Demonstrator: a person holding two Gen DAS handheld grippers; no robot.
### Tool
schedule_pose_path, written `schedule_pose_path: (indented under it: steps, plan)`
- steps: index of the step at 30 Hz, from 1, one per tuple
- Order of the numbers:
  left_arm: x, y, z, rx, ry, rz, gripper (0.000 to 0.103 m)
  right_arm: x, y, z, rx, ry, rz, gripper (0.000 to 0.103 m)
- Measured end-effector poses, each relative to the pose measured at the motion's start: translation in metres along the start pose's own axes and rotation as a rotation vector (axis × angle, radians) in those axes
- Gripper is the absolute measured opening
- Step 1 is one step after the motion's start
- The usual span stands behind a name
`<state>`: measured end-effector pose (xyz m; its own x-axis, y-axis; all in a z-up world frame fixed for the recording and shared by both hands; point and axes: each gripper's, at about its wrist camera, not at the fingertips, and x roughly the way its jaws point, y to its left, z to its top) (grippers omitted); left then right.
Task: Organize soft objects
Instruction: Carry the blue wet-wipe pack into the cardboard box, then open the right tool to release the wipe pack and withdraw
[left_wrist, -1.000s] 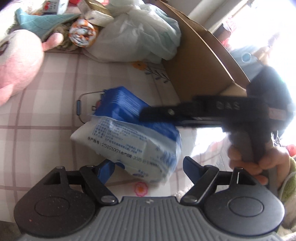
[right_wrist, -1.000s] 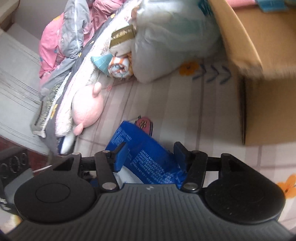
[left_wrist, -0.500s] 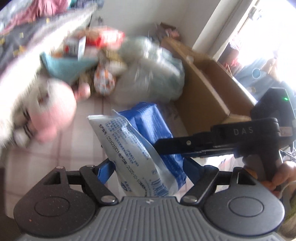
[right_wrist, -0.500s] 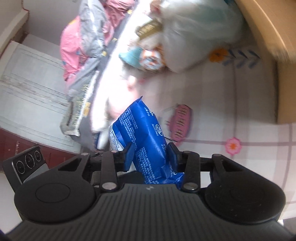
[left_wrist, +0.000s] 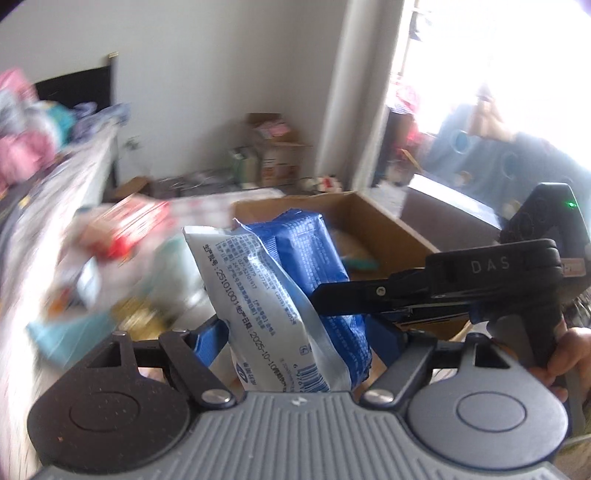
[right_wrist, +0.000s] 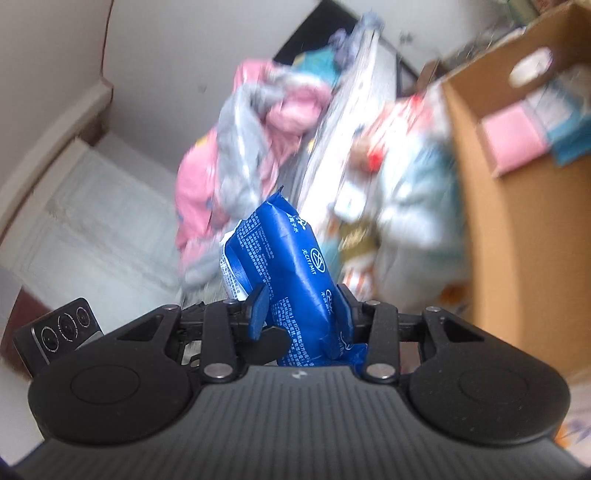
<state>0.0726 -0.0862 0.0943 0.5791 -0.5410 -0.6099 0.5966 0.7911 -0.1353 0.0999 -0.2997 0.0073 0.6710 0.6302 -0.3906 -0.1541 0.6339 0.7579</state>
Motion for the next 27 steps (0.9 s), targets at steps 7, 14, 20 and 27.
schedule_pose_path:
  steps: [7,14,20,27]
  plan:
    - [0.100,-0.036,0.061,0.031,0.091,-0.120,0.081,-0.039,-0.065,0.063,0.092,-0.094,-0.114,0.037]
    - [0.173,-0.026,0.052,-0.033,0.236,-0.077,0.081,-0.001,-0.171,0.103,0.242,0.032,-0.262,0.038]
    - [0.131,0.016,0.039,-0.068,0.191,-0.049,0.083,0.024,-0.207,0.108,0.245,0.122,-0.434,0.038]
    - [0.070,0.056,0.009,-0.148,0.110,0.020,0.086,0.030,-0.204,0.106,0.157,0.253,-0.554,0.049]
